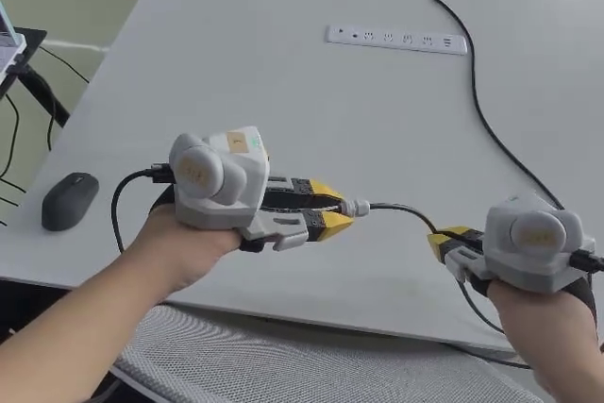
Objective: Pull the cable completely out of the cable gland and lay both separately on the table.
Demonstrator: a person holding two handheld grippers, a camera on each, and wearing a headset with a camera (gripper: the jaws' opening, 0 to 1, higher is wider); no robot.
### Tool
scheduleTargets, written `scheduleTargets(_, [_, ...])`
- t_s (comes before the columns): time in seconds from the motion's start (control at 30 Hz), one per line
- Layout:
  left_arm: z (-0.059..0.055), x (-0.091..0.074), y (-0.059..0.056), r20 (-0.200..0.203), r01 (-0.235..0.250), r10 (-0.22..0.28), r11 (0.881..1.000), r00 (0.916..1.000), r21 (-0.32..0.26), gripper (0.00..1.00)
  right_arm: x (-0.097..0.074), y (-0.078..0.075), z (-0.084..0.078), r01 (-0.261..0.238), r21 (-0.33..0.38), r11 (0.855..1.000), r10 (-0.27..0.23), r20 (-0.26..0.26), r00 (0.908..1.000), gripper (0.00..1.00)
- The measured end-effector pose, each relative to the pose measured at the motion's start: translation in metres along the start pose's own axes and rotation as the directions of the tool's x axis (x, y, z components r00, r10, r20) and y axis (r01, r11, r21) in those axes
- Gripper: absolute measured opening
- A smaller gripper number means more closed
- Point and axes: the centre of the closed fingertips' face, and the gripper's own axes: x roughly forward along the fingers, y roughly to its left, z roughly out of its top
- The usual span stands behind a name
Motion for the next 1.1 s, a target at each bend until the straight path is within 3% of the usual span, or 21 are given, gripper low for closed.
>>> scheduleTargets(0.1, [-0.001,0.001,0.001,0.0,0.001,-0.001,1.0,1.0,0.002,0.15,0.004,-0.004,-0.01,0.007,0.076,0.997,-0.005,-0.024,0.9997,0.0])
scheduleTargets(0.33, [0.0,0.002,0.001,0.002,0.006,-0.006,1.0,1.0,0.0,0.15,0.009,-0.011,-0.024,0.033,0.128,0.991,-0.026,-0.059,0.9979,0.0])
scheduleTargets(0.53, [-0.001,0.002,0.004,0.002,0.001,-0.001,1.0,1.0,0.0,0.15,0.009,-0.016,-0.032,0.035,0.229,0.973,-0.02,-0.069,0.9974,0.0])
scheduleTargets(1.1, [-0.004,-0.001,0.01,-0.001,-0.014,0.014,1.0,0.9999,-0.006,0.15,0.003,-0.012,-0.029,0.005,0.185,0.983,0.005,-0.054,0.9985,0.02])
